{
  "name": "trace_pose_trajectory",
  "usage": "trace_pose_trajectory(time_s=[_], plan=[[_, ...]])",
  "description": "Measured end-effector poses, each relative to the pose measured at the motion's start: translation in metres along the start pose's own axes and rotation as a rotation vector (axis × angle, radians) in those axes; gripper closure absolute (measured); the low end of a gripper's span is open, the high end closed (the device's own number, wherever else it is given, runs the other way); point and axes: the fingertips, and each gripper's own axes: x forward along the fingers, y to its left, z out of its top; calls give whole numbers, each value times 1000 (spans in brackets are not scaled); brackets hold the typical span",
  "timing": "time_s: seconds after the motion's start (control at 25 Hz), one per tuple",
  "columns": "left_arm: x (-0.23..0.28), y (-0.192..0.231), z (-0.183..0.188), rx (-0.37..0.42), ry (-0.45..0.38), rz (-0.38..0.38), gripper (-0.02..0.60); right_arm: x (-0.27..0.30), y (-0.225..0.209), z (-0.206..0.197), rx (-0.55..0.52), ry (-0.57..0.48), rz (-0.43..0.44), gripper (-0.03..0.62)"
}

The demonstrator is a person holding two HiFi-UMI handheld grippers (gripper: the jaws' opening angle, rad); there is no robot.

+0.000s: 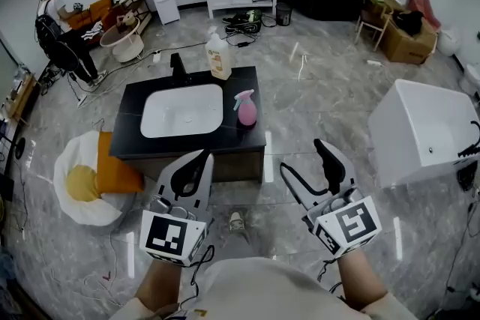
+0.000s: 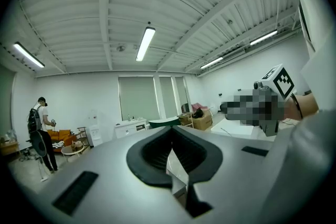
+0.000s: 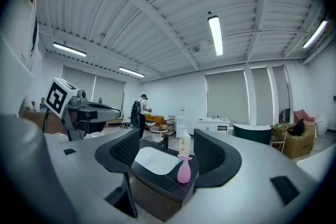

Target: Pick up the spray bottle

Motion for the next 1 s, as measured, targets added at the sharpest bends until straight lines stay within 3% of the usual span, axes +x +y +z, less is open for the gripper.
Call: trace_pose_trajectory(time_s=[0.16,0.32,0.48,0.76,1.0], plan=[[38,43,-17,-58,-6,-10,561,59,-15,-12,53,34,7,266],[74,81,-45,-90,27,-33,561,117,-35,-28,177,20,2,267],[109,112,-75,-110,63,-65,562,171,-50,-57,161,74,-35,267],[157,132,-136,-130,145,-147,561,229,-64,-128,208,227,-81,267],[183,137,-169,-155,197,-159,561,261,-78,-173,207,321,-90,267]])
